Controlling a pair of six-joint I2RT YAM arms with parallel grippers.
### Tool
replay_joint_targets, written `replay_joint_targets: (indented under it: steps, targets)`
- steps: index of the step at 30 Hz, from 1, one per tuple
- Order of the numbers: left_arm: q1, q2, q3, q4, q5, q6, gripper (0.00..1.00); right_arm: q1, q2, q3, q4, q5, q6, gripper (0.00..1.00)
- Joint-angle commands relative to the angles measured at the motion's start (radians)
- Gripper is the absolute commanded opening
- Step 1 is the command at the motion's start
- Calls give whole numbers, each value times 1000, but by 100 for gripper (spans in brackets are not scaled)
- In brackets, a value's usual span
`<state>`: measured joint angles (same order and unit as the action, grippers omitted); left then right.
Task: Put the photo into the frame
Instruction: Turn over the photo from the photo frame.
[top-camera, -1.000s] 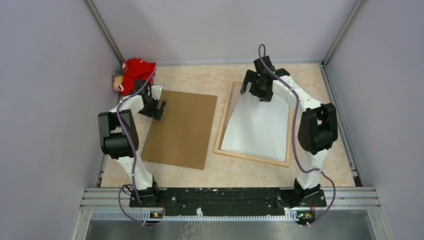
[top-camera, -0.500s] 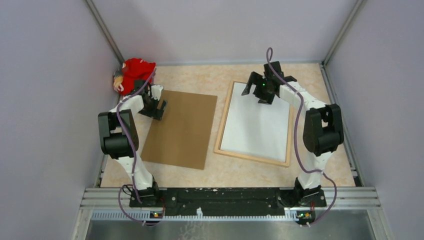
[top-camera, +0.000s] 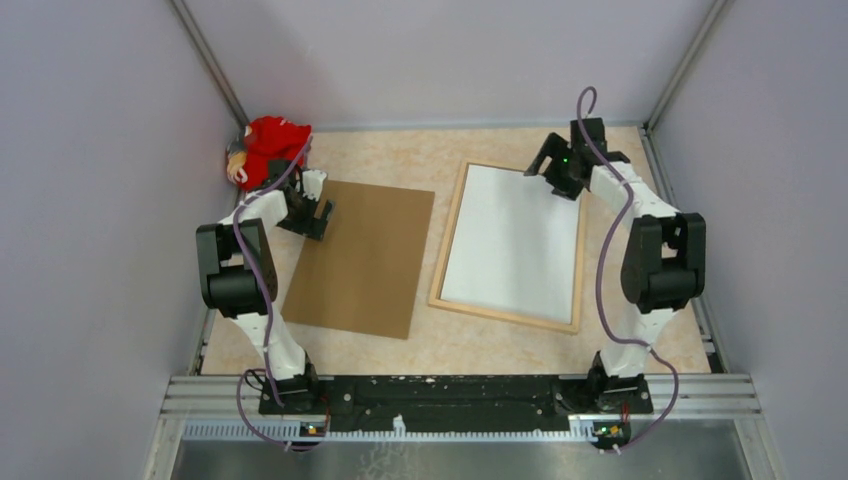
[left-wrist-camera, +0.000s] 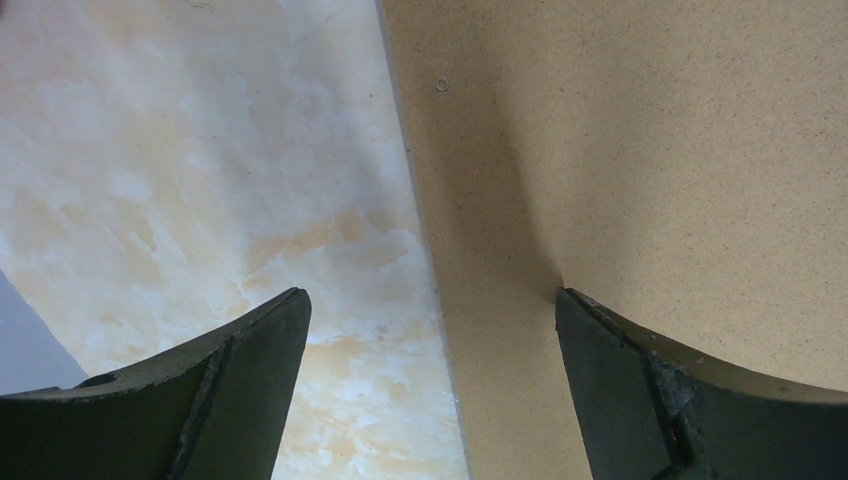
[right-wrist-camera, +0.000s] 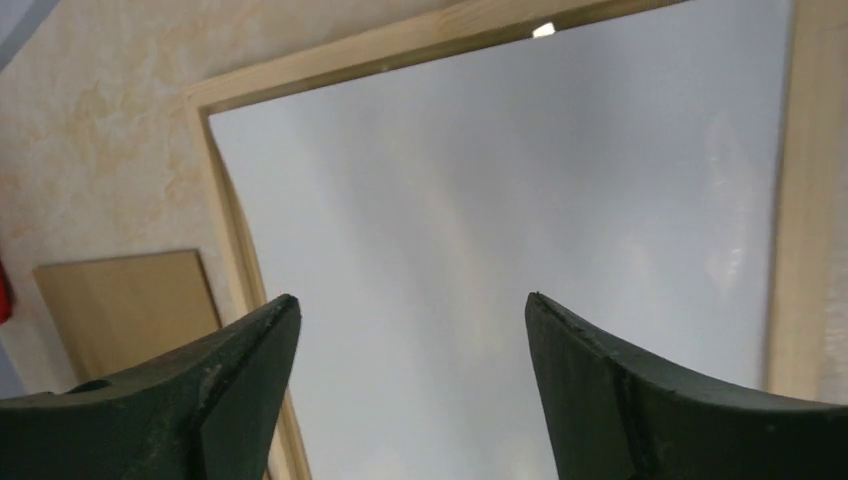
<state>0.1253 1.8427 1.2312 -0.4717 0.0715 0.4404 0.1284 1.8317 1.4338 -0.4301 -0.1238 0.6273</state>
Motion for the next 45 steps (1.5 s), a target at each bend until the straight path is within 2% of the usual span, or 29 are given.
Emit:
replay_joint_targets:
  steps: [1, 4, 7, 15, 35, 45]
  targets:
    - [7, -45, -4, -2, 17, 7, 99, -41, 15, 64, 35, 109, -26, 76]
    - [8, -45, -5, -2, 12, 9, 99, -50, 52, 97, 33, 169, -41, 61]
    - [8, -42, -3, -2, 10, 11, 99, -56, 81, 111, 41, 210, -52, 51]
    - [7, -36, 1, -4, 5, 13, 99, -63, 194, 151, 58, 203, -55, 39]
    - [7, -36, 9, -10, 8, 11, 99, -75, 340, 244, 2, 237, -87, 35]
    - [8, -37, 10, -10, 13, 12, 99, -68, 304, 246, 44, 180, -59, 38]
